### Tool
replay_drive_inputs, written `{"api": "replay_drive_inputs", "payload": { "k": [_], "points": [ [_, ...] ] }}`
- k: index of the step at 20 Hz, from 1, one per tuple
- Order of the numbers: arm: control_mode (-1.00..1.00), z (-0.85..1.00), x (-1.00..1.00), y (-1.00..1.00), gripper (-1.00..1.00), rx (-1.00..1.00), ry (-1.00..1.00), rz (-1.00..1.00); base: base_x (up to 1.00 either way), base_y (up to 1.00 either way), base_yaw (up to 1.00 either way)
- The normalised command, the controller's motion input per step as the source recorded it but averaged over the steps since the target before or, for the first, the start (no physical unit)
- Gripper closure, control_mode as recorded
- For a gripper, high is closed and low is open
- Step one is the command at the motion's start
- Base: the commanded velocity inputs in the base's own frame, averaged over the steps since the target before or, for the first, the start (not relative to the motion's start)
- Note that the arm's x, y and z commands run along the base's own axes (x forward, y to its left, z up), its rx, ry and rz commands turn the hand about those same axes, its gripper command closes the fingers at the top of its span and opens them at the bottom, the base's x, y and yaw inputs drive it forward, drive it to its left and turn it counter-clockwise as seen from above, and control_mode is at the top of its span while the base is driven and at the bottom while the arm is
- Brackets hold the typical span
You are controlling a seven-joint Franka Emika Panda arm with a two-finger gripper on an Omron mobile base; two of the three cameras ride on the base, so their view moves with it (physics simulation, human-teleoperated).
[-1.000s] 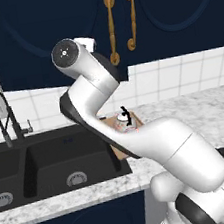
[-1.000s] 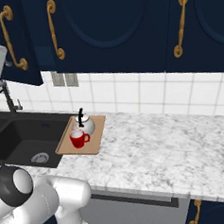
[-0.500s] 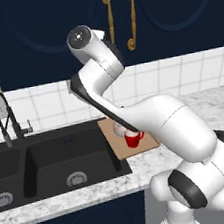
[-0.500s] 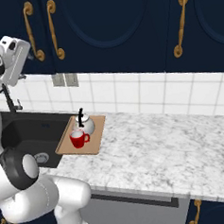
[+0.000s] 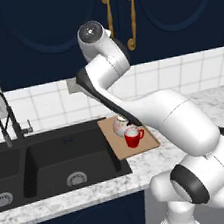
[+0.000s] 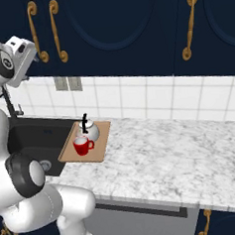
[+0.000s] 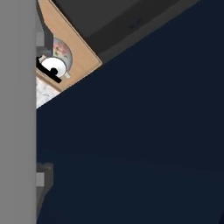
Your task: Pick the kettle from the counter and place it on the tray. Then pick the mug from the cabinet and place it on the tray. Then close the cabinet doors.
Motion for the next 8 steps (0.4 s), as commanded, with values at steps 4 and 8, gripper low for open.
{"api": "replay_drive_inputs", "payload": {
  "k": [4,8],
  "points": [
    [-1.00,-0.05,0.30,-0.09,-1.00,0.19,0.00,0.01,0.00,0.00,0.00],
    [-1.00,-0.11,0.24,-0.04,-1.00,0.19,-0.04,0.06,0.00,0.00,0.00]
  ]
}}
